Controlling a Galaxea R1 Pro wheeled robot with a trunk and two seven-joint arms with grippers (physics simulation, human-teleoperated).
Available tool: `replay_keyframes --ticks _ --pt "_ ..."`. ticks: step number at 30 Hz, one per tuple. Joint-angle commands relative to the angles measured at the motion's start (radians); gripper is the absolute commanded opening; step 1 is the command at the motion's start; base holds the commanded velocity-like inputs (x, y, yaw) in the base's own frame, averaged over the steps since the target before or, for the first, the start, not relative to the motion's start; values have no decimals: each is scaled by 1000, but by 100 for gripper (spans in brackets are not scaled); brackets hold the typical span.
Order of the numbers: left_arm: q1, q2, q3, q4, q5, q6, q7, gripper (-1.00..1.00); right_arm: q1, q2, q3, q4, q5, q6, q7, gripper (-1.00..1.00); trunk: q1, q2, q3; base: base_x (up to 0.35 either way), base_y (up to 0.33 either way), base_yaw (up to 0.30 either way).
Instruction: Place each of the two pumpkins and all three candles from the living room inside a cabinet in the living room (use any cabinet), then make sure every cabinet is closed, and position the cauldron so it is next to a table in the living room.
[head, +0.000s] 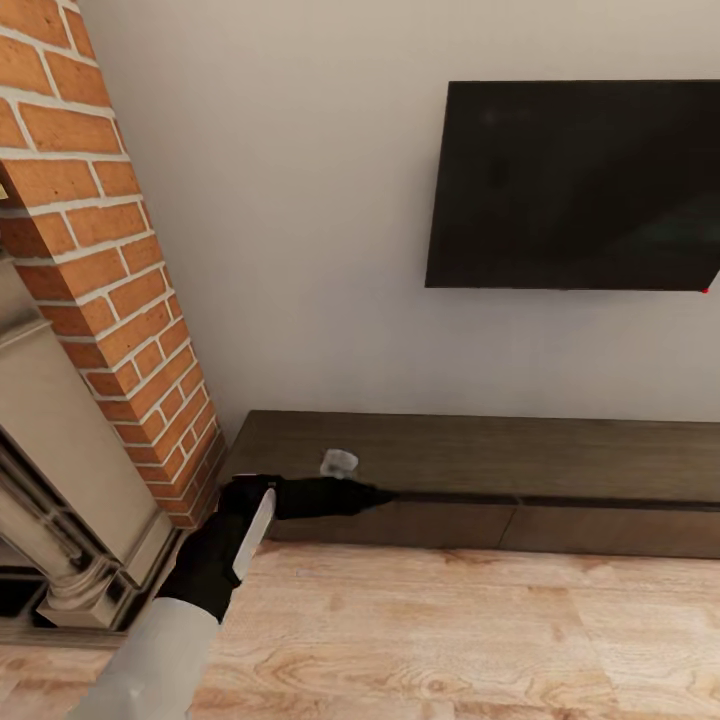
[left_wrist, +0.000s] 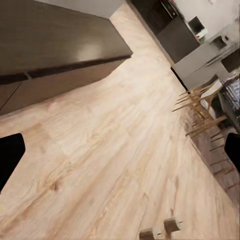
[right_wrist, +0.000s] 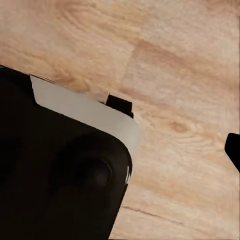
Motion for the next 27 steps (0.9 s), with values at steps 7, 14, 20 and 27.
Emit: replay_keyframes --ticks 7,14,20,27 --pt "-162 -2 -3 91 227 13 -7 100 0 58 2 -170 572 57 -389 100 0 0 0 0 0 0" --pt "-189 -10 0 125 368 14 -4 100 -5 175 2 -187 1185 157 -745 100 0 0 0 0 0 0" --pt "-189 -6 -1 177 447 14 -7 100 -29 209 68 -191 1277 257 -802 100 0 0 0 0 0 0" --pt "-193 -8 -1 112 456 10 -6 100 -78 211 147 -244 1278 322 -811 100 0 0 0 0 0 0"
